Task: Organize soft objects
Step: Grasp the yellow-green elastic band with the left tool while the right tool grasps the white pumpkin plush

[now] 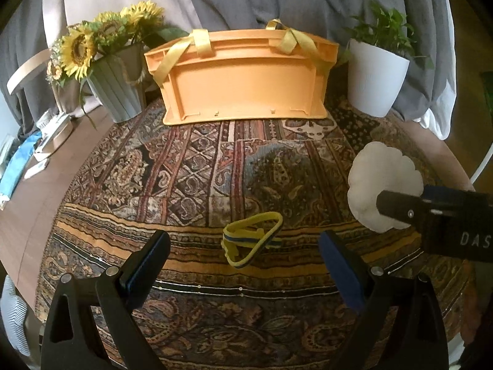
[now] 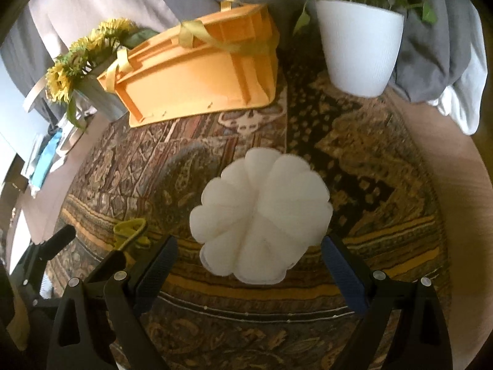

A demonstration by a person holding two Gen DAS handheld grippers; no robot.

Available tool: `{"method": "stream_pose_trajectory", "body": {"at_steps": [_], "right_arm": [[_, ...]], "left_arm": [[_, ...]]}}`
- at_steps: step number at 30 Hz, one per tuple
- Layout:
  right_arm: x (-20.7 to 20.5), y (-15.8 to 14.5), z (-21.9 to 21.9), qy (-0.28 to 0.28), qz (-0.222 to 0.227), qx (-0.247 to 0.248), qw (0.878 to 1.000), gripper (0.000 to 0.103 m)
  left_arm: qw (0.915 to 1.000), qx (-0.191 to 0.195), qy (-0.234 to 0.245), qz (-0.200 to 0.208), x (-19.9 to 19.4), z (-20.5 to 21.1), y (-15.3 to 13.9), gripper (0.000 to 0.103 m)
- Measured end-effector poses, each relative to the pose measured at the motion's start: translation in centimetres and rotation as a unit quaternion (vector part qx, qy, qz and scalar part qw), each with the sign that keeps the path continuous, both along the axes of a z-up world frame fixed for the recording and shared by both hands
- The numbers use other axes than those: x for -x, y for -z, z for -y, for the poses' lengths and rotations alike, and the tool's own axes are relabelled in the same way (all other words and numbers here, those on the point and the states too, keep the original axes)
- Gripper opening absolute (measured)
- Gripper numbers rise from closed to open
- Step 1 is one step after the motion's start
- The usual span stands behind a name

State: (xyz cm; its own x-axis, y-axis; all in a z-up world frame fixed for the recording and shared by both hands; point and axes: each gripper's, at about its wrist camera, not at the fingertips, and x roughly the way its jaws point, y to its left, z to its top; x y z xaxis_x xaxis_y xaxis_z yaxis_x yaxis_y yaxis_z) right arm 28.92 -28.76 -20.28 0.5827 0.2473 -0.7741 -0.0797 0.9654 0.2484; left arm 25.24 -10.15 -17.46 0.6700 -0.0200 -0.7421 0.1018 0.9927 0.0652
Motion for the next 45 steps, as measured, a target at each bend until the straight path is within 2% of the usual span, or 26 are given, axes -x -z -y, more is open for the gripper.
{"method": "stream_pose_trajectory", "body": {"at_steps": [8,14,18,21,22,24,26,36,45], "right_arm": [[-1.5,0.6,-0.7,-0.022,-0.009,0.058,0.998,0.095],[-2.9,1.4,-1.0,-0.037,-0.02,0.061,0.997,0.101],[-3.3,1.5,-1.3,-0.043,-0.016,0.063,0.997,0.101],[-3.5,1.6,-1.4,-0.042,-0.011,0.063,0.997,0.101],[-3.5,1.6,-1.4,-0.041,-0.008,0.062,0.997,0.101],[-3.5,1.6,-1.4,-0.038,-0.002,0.062,0.997,0.1],[-3.3,1.6,-1.4,-0.034,0.004,0.059,0.998,0.097],[-2.5,1.2,-1.3,-0.02,0.028,0.057,0.998,0.08],[-1.7,0.6,-0.9,-0.012,0.042,0.052,0.998,0.071]], "left_arm": [[0.9996,0.014,0.002,-0.026,-1.0,-0.1,1.6,0.098],[0.9992,0.022,-0.002,-0.033,-2.1,0.1,2.6,0.097],[0.9993,0.021,-0.001,-0.032,-3.3,0.2,3.1,0.086],[0.9989,0.025,-0.006,-0.04,-4.1,0.1,3.7,0.07],[0.9986,0.028,-0.007,-0.044,-4.3,0.1,3.8,0.061],[0.9982,0.031,-0.007,-0.051,-4.4,0.0,4.2,0.055],[0.9979,0.031,-0.007,-0.057,-4.5,0.0,4.5,0.054],[0.999,0.022,0.005,-0.039,-4.1,0.1,3.3,0.053],[0.9997,0.018,0.01,-0.015,-3.9,0.6,1.6,0.053]]}}
